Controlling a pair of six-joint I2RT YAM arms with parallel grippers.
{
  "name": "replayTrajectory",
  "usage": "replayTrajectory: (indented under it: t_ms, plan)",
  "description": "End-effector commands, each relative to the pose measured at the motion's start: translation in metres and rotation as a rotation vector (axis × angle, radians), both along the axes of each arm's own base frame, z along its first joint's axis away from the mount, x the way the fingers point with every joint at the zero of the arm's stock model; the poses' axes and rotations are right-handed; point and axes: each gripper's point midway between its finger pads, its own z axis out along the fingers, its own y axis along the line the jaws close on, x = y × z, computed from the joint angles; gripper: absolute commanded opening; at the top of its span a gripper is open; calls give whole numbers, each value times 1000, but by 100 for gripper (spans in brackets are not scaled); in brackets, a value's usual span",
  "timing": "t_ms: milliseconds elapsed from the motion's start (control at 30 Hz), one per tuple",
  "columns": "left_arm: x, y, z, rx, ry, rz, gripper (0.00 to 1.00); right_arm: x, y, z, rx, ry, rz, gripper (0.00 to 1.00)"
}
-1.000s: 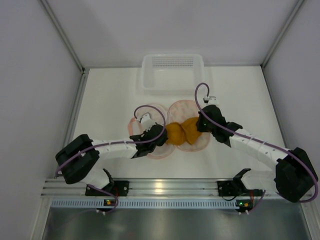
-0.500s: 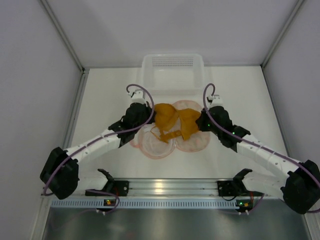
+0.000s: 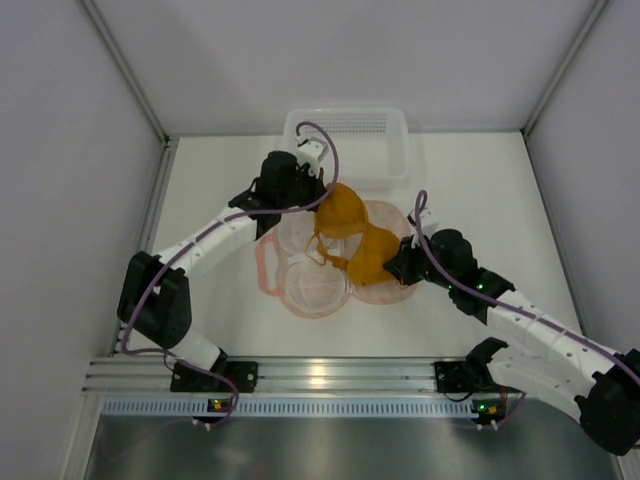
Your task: Place the bra in the laundry bag and zip it closed
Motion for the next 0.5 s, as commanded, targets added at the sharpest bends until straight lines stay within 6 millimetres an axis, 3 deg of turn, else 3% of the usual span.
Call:
replayTrajectory:
  t_ms: [0, 33, 67, 200, 333, 400, 467]
  plan:
    - [-2, -25, 9, 77, -38, -264, 0, -13, 3, -18, -18, 42, 49, 0]
    - [-4, -33, 18, 87, -72, -346, 0, -12, 0, -24, -41, 56, 25, 0]
    - [-5, -33, 5, 126, -51, -376, 0, -6, -8, -34, -80, 72, -22, 0]
    - [11, -28, 2, 198, -50, -377, 0, 2, -19, -55, -150, 108, -99, 0]
    - [17, -29, -3, 259, -53, -433, 0, 5, -13, -58, -171, 135, -77, 0]
    - [18, -41, -4, 218, -41, -477, 0, 5, -12, -61, -193, 141, -57, 0]
    - [19, -53, -17, 186, 5, -508, 0, 2, -10, -62, -200, 147, -28, 0]
